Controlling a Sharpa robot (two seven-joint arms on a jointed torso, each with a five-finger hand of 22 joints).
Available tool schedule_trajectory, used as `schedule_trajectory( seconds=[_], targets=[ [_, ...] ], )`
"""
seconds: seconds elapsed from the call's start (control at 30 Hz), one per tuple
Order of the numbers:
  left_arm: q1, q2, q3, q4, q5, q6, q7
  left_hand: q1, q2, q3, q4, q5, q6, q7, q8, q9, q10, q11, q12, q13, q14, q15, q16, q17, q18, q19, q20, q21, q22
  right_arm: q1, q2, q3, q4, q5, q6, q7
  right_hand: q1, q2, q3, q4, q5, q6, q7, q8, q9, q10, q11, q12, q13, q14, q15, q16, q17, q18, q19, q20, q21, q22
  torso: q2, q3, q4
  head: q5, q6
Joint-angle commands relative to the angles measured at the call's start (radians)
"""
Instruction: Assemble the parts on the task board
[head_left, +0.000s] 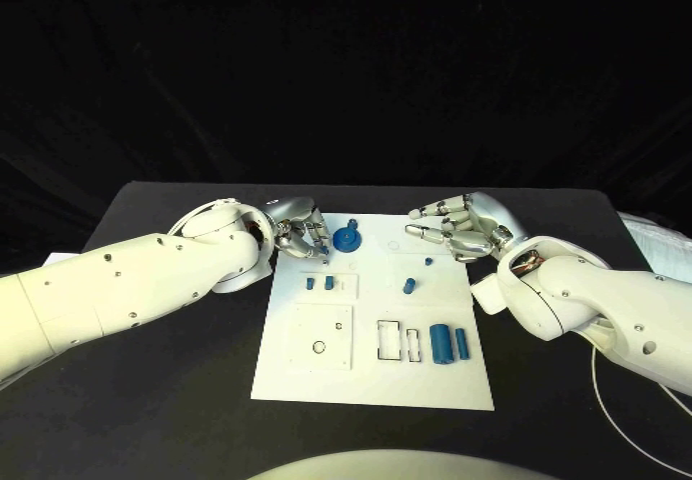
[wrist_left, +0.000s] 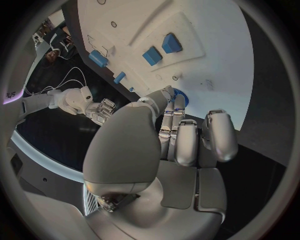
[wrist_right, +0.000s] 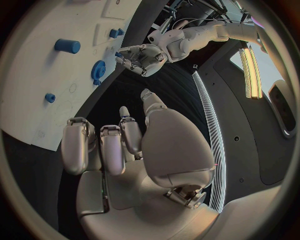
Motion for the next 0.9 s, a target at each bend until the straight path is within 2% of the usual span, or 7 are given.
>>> schedule_trajectory(
  seconds=[0.03,0.23,0.4,0.6,0.9],
  targets=[
    [-0.002,0.008,-0.002,-0.007,-0.032,0.029,0.010,-0.006,0.000,0.001,0.003,-0.004,0.009,0.000,-0.005,0.000,0.008,0.002,-0.004,-0.001,0.035,-0.005,-0.001,0.002,-0.011,0.010,0.001,0.002,0.000,-0.002,0.002,0.000,0.000,-0.002,0.015,0.008,0.002,0.009,-0.006,0.000,0.003,0.001,-0.003,-0.003,0.002,-0.005,0.000,-0.002,0.035,0.061,-0.004,-0.005,0.076,0.008,-0.004,0.000,-0.003,0.001,0.001,0.0011,-0.0014,0.001,-0.003],
    [-0.008,0.016,-0.004,-0.012,-0.039,0.040,0.009,-0.006,0.000,0.002,0.001,-0.004,0.009,0.000,-0.006,-0.001,0.008,0.002,-0.005,-0.001,0.036,-0.005,0.000,0.004,-0.011,0.010,0.001,0.003,0.001,-0.002,0.001,0.000,0.001,-0.002,0.015,0.008,0.002,0.009,-0.006,0.000,0.003,0.001,-0.003,-0.003,0.002,-0.005,0.000,-0.002,0.035,0.061,-0.004,-0.005,0.076,0.008,-0.004,0.000,-0.003,0.001,0.000,0.0012,0.0013,-0.002,-0.005],
    [-0.009,0.018,-0.005,-0.012,-0.045,0.067,0.003,-0.005,0.000,0.003,-0.001,-0.004,0.010,0.000,-0.007,-0.001,0.010,0.001,-0.006,0.000,0.036,-0.005,0.000,0.003,-0.011,0.010,0.001,0.003,0.002,-0.002,0.001,0.000,0.001,-0.002,0.014,0.008,0.002,0.009,-0.006,0.000,0.003,0.001,-0.003,-0.003,0.002,-0.005,0.000,-0.002,0.035,0.061,-0.004,-0.005,0.076,0.008,-0.004,0.000,-0.003,0.001,0.000,0.0020,0.0003,-0.002,-0.007],
    [-0.010,0.018,-0.005,-0.012,-0.054,0.093,-0.013,-0.005,-0.001,0.004,-0.005,-0.004,0.012,-0.001,-0.007,-0.002,0.014,0.000,-0.006,0.001,0.036,-0.006,0.001,0.003,-0.011,0.009,0.001,0.003,0.002,-0.002,0.000,0.000,0.002,-0.002,0.014,0.008,0.002,0.009,-0.006,0.000,0.003,0.001,-0.003,-0.003,0.002,-0.005,0.000,-0.002,0.035,0.061,-0.004,-0.005,0.076,0.008,-0.004,0.000,-0.003,0.001,0.000,0.0014,-0.0002,-0.001,-0.009],
    [-0.010,0.021,-0.005,-0.013,-0.060,0.104,-0.022,-0.006,-0.001,0.004,-0.006,-0.004,0.013,-0.001,-0.007,-0.002,0.016,0.000,-0.006,0.002,0.036,-0.006,0.001,0.003,-0.011,0.009,0.001,0.003,0.002,-0.002,0.000,0.000,0.002,-0.002,0.015,0.008,0.002,0.013,-0.007,0.001,0.004,0.003,-0.003,-0.002,0.002,-0.005,0.000,-0.001,0.036,0.061,-0.005,-0.005,0.077,0.008,-0.004,0.000,-0.004,0.000,0.000,0.0012,0.0004,0.001,-0.010]
  ],
)
